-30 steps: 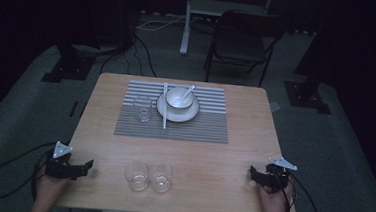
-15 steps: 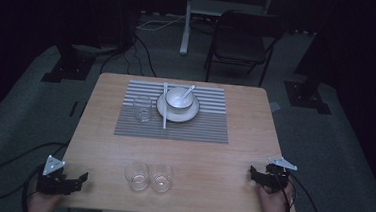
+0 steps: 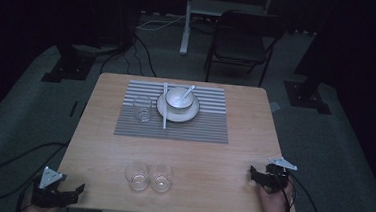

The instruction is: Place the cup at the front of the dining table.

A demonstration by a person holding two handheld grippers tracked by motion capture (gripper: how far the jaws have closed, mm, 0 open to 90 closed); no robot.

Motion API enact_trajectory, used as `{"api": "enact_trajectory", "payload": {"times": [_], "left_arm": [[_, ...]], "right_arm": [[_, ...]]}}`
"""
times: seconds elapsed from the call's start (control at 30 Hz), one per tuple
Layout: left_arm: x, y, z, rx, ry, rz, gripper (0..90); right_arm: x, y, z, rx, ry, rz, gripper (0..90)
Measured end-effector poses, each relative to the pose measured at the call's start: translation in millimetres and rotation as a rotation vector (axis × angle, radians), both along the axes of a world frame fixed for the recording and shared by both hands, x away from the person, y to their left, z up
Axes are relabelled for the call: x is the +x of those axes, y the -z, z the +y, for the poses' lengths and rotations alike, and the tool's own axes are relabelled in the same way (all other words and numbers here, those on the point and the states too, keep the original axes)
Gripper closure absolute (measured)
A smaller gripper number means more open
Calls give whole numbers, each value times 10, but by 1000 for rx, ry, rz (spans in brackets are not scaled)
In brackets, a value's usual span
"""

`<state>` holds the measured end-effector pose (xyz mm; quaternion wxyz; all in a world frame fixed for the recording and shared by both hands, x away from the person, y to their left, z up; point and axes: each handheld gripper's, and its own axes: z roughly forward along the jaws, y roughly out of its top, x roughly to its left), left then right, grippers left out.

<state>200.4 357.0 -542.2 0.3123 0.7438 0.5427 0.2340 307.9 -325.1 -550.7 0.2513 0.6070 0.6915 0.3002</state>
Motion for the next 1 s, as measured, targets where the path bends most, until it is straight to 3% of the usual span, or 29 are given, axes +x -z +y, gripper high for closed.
{"api": "enact_trajectory", "payload": {"times": [0.2, 0.6, 0.7, 0.77, 0.83, 1.0], "left_arm": [[-119, 28, 19, 6, 10, 12, 2], [-259, 45, 99, 6, -40, 16, 2], [-323, -29, 94, 50, -88, -75, 3], [-339, -54, 101, 37, -112, -97, 3], [-317, -15, 78, 82, -117, -71, 3], [-274, 23, 41, 102, -102, -42, 3]], "right_arm": [[0, 0, 0, 0, 0, 0, 117], [0, 0, 1, 0, 0, 0, 117], [0, 0, 0, 0, 0, 0, 117], [0, 0, 0, 0, 0, 0, 117], [0, -1, 0, 0, 0, 1, 117], [0, -1, 1, 0, 0, 1, 117]]}}
